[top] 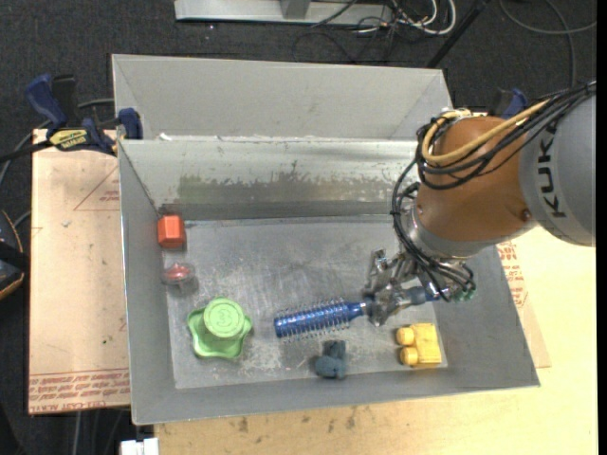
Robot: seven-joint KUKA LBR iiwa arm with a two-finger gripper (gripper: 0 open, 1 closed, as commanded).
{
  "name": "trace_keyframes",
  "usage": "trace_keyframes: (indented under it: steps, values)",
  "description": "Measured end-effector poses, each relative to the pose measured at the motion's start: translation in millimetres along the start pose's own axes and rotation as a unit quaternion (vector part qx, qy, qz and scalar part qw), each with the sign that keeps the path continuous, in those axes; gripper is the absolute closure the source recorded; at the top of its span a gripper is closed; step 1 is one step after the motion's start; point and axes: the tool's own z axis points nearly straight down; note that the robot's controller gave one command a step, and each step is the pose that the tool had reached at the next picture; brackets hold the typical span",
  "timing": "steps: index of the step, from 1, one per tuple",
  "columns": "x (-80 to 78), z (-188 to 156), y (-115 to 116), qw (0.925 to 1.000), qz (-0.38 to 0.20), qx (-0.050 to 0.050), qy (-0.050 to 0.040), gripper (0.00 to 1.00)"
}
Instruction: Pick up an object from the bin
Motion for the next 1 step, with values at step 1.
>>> trace_keyframes:
  steps: [1]
  values:
    - [-1.4,-69.7,-10.8,1.0000,-0.009,0.001,-0.0018,1.00]
